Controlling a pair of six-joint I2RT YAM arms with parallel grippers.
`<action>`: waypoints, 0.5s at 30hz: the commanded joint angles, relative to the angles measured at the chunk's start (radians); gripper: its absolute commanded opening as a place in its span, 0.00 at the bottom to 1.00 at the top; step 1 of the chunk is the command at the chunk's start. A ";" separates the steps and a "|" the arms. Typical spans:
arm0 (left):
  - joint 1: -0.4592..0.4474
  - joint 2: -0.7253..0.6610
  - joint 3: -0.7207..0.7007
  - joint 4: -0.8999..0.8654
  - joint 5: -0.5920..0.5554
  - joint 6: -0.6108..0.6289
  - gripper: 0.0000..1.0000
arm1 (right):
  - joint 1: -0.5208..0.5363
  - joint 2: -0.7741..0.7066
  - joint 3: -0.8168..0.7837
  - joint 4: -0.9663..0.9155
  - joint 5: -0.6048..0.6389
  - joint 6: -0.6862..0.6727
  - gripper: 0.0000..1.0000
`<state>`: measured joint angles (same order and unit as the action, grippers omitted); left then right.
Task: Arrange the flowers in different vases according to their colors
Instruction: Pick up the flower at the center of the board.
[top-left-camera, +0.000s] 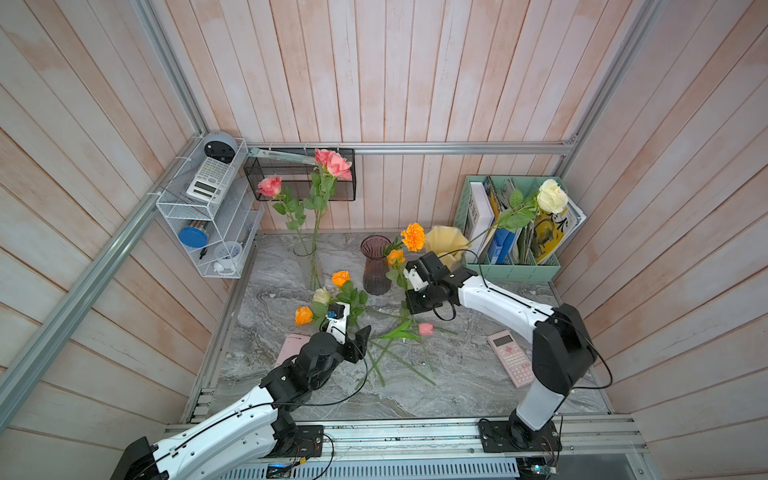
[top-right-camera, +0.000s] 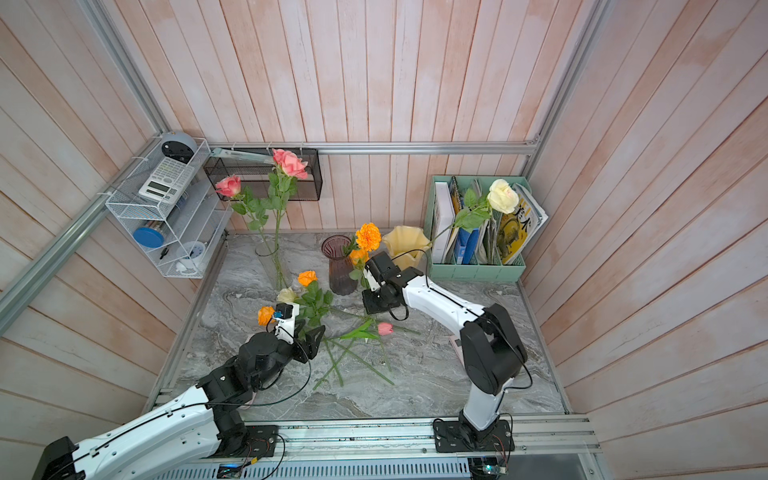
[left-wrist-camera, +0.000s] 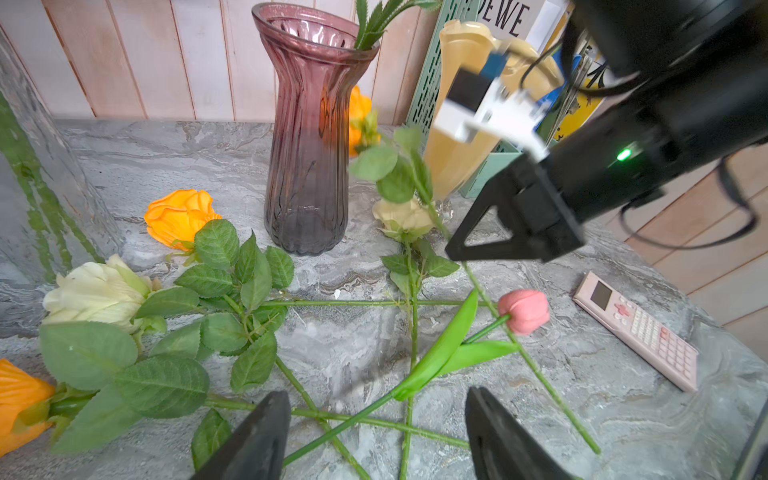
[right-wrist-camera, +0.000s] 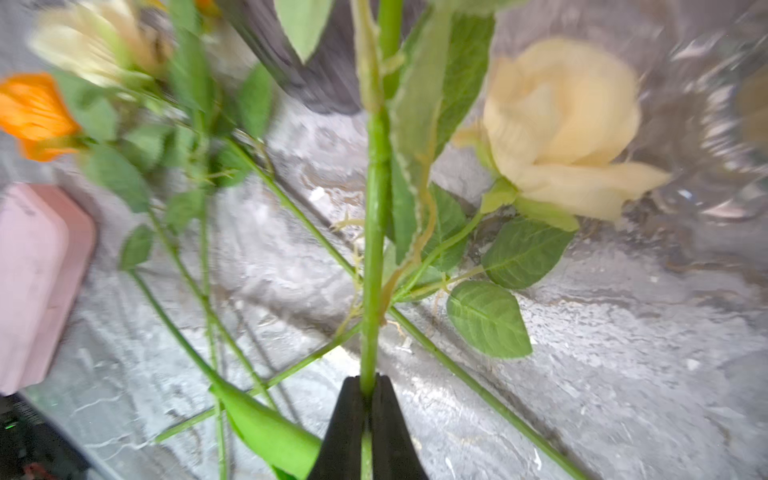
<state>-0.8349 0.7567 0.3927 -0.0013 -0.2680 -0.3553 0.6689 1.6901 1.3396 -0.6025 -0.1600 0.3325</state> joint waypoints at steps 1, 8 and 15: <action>-0.006 -0.013 -0.020 0.020 0.019 -0.015 0.72 | 0.015 -0.086 -0.003 -0.047 -0.038 -0.015 0.00; -0.006 0.003 -0.028 0.042 0.035 -0.021 0.72 | 0.018 -0.267 -0.136 0.111 0.034 0.008 0.00; -0.006 0.030 -0.035 0.079 0.067 -0.036 0.72 | -0.010 -0.314 -0.220 0.263 0.101 0.041 0.00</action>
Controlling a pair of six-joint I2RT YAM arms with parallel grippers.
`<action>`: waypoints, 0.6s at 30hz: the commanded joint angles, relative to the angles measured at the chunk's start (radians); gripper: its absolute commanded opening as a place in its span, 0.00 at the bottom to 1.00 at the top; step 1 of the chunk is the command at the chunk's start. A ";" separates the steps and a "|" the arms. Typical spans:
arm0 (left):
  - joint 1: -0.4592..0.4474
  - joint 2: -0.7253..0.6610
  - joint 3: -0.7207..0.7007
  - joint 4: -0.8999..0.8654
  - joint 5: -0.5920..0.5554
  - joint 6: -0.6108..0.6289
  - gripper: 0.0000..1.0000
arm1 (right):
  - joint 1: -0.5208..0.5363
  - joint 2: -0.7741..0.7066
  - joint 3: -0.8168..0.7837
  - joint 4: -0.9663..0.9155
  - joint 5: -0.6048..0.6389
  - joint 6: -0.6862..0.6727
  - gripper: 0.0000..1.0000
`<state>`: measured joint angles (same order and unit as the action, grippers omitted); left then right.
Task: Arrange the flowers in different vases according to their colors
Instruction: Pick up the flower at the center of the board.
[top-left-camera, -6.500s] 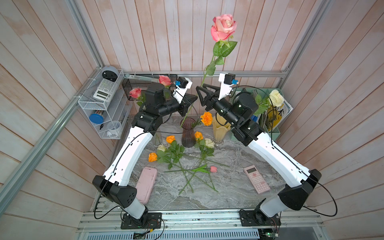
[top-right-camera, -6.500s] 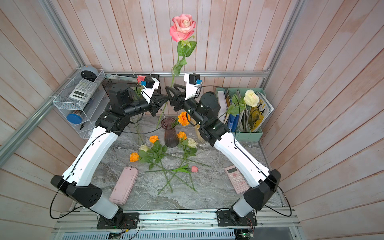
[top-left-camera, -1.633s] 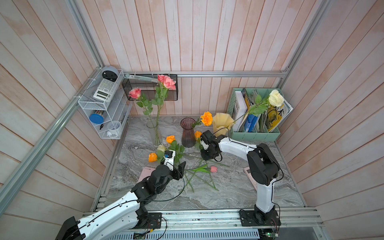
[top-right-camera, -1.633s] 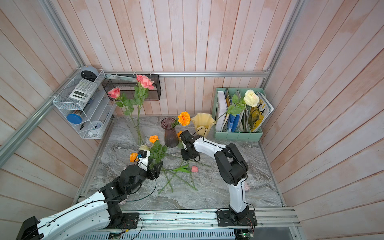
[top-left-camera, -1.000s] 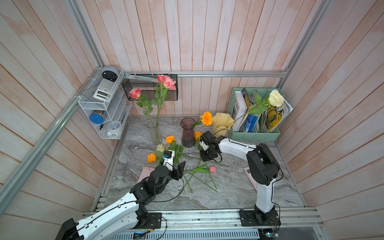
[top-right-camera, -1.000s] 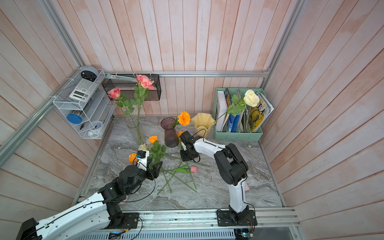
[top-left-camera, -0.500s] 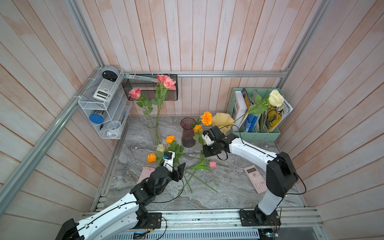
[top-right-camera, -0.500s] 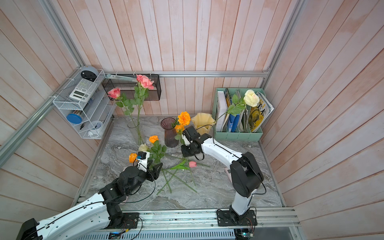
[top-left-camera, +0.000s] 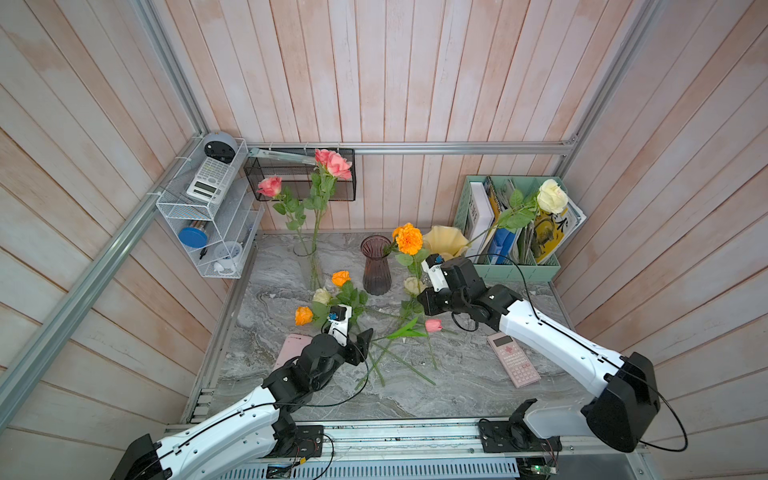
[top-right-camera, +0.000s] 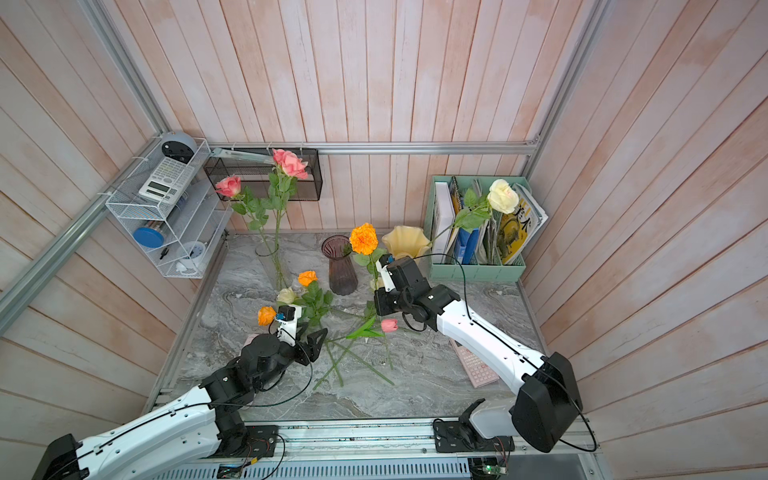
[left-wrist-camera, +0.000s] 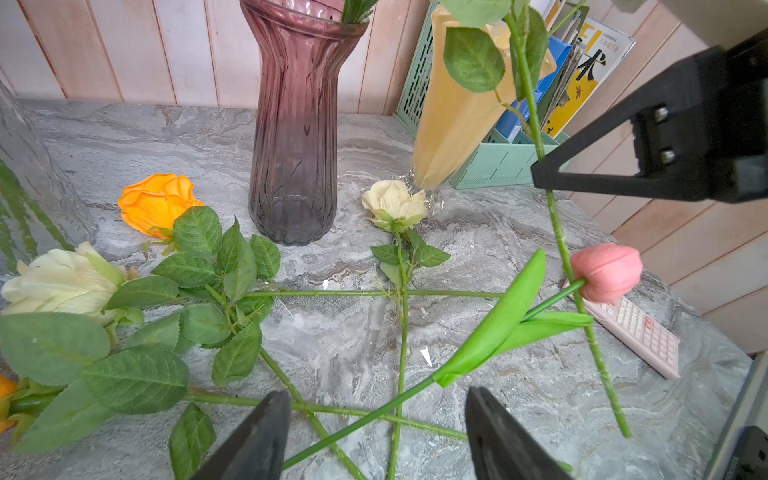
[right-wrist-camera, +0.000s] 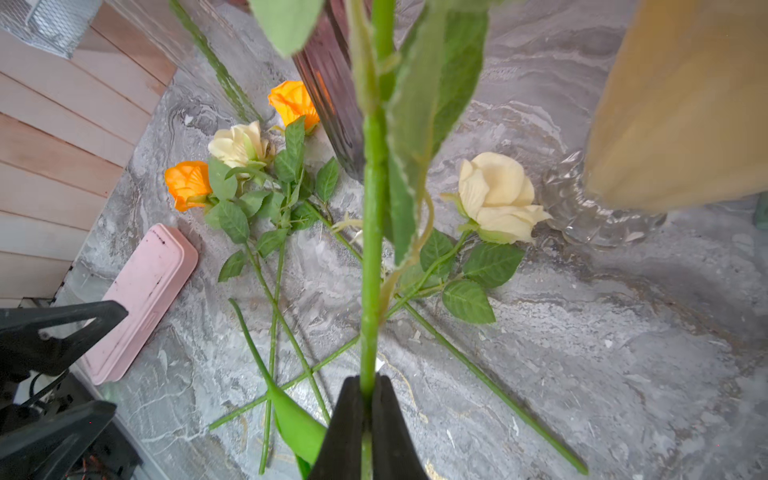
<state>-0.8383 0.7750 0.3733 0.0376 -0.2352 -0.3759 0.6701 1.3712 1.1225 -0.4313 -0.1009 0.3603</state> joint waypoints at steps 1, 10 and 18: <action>-0.003 0.024 -0.016 0.058 0.064 -0.016 0.72 | -0.013 0.014 -0.007 0.106 0.042 0.013 0.00; -0.006 0.240 -0.012 0.278 0.245 0.025 0.79 | -0.038 0.044 0.003 0.190 0.094 0.029 0.00; -0.007 0.405 -0.021 0.436 0.265 -0.015 0.78 | -0.123 0.035 0.060 0.266 0.181 0.007 0.00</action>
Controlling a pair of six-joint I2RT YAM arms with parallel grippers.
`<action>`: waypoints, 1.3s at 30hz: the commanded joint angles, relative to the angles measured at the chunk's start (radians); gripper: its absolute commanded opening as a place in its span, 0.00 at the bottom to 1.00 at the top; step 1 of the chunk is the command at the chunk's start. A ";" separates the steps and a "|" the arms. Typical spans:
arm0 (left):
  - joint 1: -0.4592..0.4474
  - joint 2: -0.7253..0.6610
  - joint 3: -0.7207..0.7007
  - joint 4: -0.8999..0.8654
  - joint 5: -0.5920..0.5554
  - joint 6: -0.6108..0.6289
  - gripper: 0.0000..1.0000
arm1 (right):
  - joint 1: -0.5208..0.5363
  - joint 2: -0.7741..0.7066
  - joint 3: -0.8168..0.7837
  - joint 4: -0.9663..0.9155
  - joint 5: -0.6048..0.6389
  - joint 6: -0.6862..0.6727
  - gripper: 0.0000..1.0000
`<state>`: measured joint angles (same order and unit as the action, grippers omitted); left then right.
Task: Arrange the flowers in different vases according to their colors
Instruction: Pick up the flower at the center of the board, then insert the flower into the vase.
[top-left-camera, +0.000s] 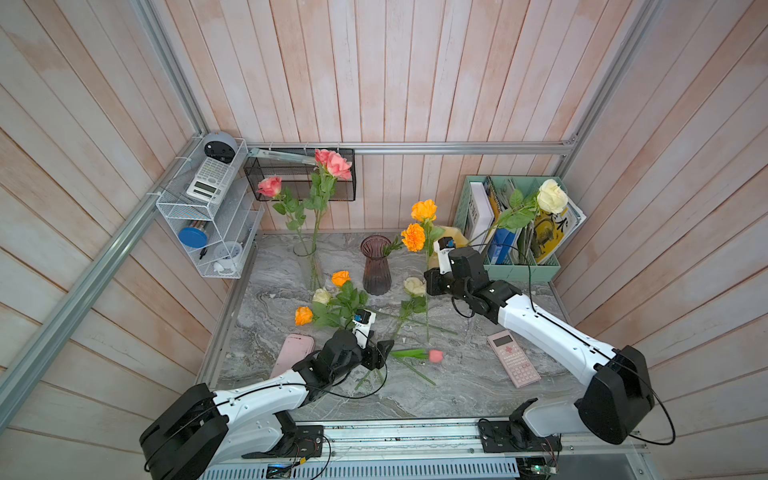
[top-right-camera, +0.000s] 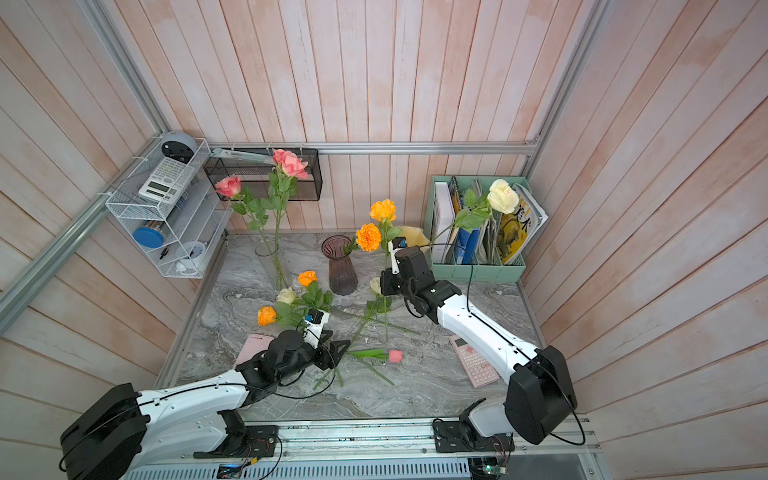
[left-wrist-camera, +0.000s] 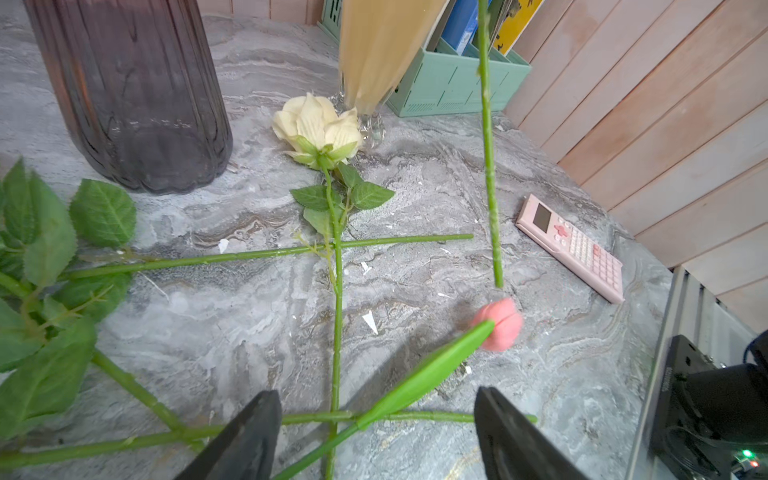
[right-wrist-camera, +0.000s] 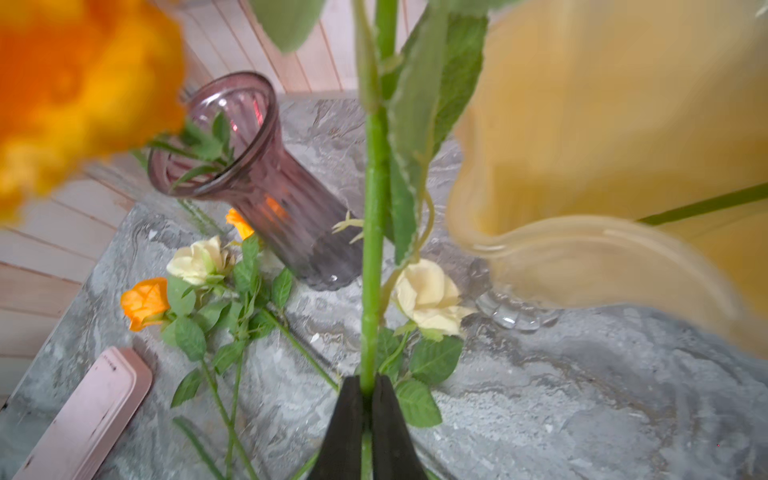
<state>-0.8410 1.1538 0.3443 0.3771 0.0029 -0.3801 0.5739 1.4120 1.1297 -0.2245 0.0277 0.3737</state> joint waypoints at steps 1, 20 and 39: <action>-0.003 0.038 0.004 0.109 0.030 -0.015 0.78 | -0.035 0.000 0.065 0.068 0.058 -0.009 0.00; -0.001 0.038 -0.038 0.128 -0.014 -0.010 0.79 | -0.072 0.011 0.447 0.157 0.162 -0.207 0.00; 0.025 0.060 -0.082 0.189 -0.008 -0.038 0.79 | 0.113 0.283 0.746 0.504 0.053 -0.364 0.00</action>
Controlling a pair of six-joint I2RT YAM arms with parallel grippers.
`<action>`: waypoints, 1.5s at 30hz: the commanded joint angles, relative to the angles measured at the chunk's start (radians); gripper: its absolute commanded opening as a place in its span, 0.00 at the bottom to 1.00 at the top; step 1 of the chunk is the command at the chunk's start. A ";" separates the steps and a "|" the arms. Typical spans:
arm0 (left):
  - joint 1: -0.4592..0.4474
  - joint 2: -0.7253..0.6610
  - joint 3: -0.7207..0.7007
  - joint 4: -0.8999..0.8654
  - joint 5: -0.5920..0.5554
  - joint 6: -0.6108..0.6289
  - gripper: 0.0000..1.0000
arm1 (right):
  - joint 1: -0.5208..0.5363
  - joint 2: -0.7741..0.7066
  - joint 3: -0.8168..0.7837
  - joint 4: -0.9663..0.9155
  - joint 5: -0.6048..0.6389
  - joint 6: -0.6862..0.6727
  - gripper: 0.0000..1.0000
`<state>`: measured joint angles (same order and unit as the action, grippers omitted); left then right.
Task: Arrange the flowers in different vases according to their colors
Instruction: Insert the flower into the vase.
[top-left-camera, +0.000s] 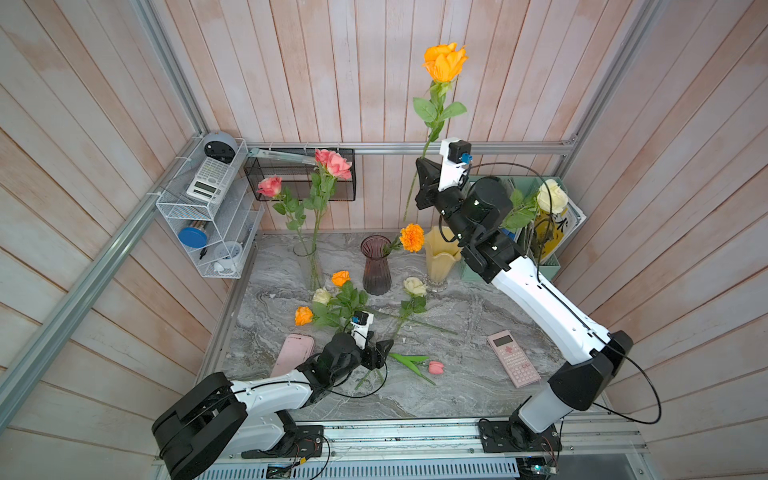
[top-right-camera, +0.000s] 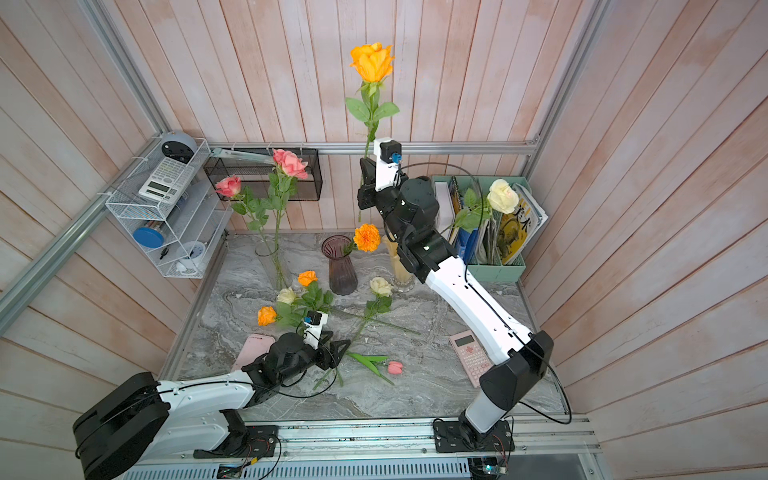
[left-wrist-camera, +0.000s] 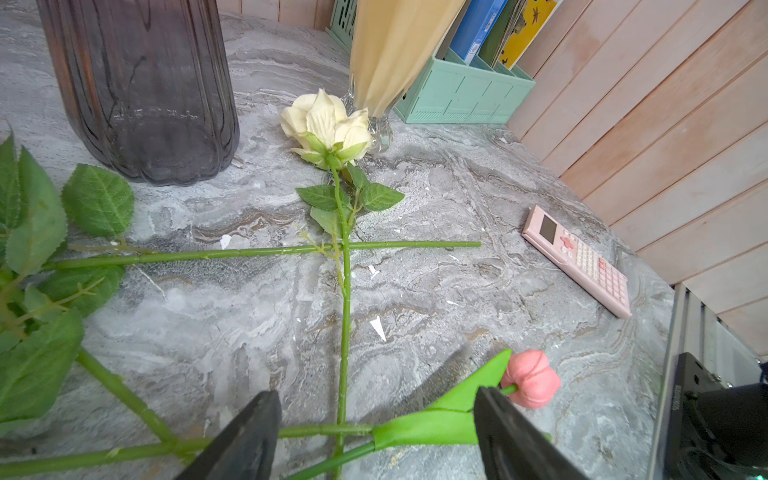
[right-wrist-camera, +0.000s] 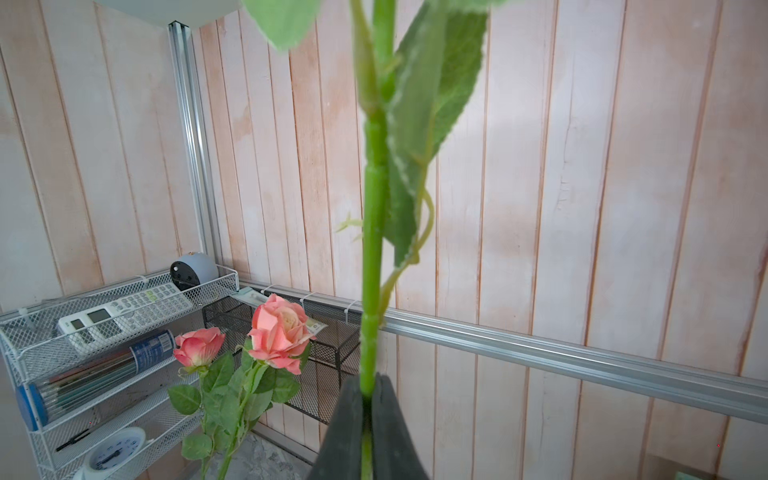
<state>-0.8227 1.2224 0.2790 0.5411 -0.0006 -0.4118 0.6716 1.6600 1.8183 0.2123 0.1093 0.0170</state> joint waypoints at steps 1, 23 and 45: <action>0.007 -0.012 -0.017 0.023 -0.006 -0.008 0.79 | 0.020 0.058 0.077 0.070 -0.034 -0.010 0.00; 0.041 -0.034 -0.060 0.026 -0.011 -0.015 0.79 | 0.031 0.259 -0.093 0.256 -0.051 0.094 0.00; 0.061 -0.136 -0.037 -0.063 -0.006 -0.034 0.79 | 0.045 0.039 -0.455 0.351 -0.038 0.077 0.69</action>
<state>-0.7658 1.1099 0.2260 0.5037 -0.0051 -0.4381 0.7105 1.7744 1.3689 0.5526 0.0624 0.1207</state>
